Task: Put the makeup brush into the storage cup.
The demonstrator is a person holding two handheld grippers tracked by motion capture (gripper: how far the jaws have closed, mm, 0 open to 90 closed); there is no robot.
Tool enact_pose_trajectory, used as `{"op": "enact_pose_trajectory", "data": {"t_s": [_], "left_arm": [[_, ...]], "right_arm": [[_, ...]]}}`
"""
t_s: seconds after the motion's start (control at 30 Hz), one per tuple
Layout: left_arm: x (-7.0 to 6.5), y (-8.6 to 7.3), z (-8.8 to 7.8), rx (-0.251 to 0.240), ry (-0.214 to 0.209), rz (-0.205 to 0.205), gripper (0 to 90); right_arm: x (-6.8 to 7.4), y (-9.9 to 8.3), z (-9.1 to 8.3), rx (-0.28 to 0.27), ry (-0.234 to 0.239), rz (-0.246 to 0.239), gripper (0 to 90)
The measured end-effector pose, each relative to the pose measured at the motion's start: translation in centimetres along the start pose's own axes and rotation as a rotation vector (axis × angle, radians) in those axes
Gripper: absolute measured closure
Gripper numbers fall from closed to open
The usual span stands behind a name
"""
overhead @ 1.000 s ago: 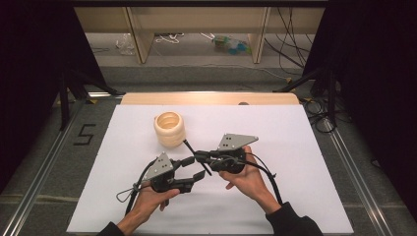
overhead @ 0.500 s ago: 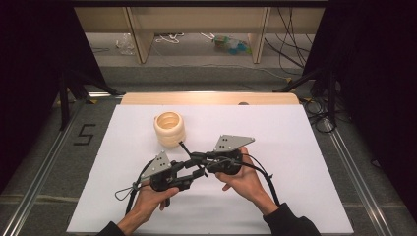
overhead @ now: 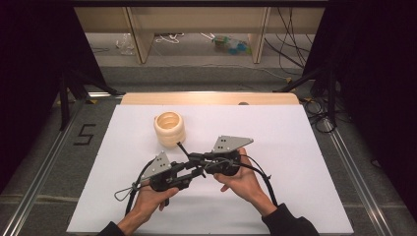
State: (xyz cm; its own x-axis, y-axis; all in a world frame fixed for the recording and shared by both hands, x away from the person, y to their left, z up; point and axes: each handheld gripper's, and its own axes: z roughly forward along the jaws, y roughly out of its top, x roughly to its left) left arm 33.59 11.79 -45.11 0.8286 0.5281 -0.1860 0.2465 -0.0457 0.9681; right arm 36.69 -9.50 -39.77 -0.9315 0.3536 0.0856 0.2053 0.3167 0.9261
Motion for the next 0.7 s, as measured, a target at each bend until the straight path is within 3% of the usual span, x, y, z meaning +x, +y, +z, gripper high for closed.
{"op": "enact_pose_trajectory", "data": {"t_s": [0.17, 0.23, 0.43, 0.47, 0.7], "left_arm": [[0.09, 0.0, -0.05, -0.001, -0.005, 0.004, 71.6], [0.09, -0.03, -0.13, -0.007, 0.004, -0.027, 75.2], [0.56, -0.06, -0.31, -0.006, 0.008, -0.029, 81.7], [0.55, -0.11, -0.35, -0.003, 0.019, -0.046, 82.4], [0.68, -0.09, -0.39, 0.007, 0.022, -0.026, 83.7]], "right_arm": [[-0.03, -0.06, 0.18, -0.015, 0.0, -0.013, 83.9], [-0.01, -0.02, 0.11, -0.014, 0.0, -0.014, 83.9], [0.03, 0.13, -0.13, -0.01, -0.007, -0.022, 84.1], [0.05, 0.13, -0.11, -0.008, -0.009, -0.024, 84.1], [0.28, 0.18, -0.04, 0.015, -0.017, -0.034, 84.1]]}}
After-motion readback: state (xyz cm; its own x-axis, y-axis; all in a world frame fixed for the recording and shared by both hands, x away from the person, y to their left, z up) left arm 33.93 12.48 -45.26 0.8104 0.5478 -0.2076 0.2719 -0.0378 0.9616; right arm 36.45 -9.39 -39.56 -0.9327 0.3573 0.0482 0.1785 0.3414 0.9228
